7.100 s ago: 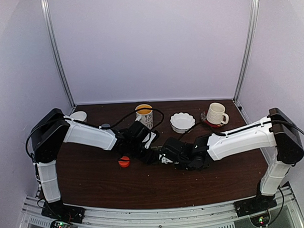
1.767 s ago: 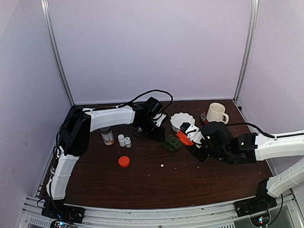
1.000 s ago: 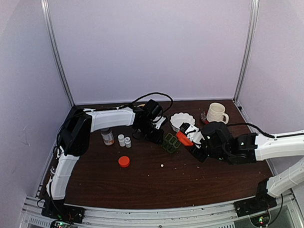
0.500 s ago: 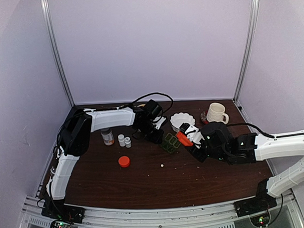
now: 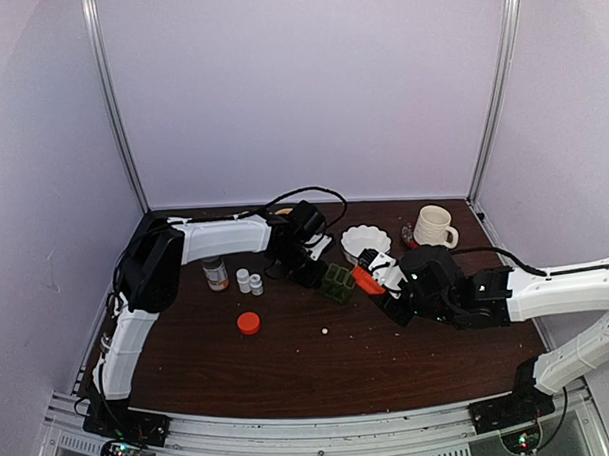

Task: Sort the pills into containers
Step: Hold the pill container at the center of the board.

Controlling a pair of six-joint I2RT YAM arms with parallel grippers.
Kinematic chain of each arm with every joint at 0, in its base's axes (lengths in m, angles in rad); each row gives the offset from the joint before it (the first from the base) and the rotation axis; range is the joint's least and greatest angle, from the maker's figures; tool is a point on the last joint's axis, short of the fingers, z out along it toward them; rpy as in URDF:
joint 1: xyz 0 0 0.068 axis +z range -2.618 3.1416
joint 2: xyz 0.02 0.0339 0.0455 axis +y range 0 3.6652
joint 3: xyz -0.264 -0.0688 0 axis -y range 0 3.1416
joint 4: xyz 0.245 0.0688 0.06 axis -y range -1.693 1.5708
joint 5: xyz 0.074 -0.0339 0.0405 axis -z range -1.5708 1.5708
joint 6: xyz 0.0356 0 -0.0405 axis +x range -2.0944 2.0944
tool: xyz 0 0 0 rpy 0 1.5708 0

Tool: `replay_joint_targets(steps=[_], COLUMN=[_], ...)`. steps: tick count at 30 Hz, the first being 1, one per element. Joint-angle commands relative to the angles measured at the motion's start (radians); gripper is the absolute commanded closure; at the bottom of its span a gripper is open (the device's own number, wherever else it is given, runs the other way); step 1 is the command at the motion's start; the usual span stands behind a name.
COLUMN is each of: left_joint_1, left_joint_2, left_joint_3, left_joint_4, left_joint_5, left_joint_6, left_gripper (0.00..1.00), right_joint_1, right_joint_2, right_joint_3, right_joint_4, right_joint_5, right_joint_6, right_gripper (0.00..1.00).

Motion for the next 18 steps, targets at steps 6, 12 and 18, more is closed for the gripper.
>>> replay_joint_targets(steps=[6, 12, 18], left_joint_1=[-0.04, -0.047, -0.071], left_joint_2=[-0.184, -0.296, -0.335], left_joint_3=[-0.182, -0.392, -0.47], left_joint_4=[-0.012, 0.101, 0.184], left_joint_5=[-0.194, -0.213, -0.267], left_joint_6=[0.021, -0.017, -0.066], left_gripper=[1.0, 1.0, 1.0], right_joint_1=[0.023, 0.069, 0.083], right_joint_2=[0.053, 0.167, 0.284], right_joint_3=[0.032, 0.085, 0.182], right_joint_4=[0.015, -0.001, -0.079], right_joint_5=[-0.062, -0.063, -0.09], right_joint_6=[-0.037, -0.063, -0.069], right_gripper=[1.0, 1.0, 1.0])
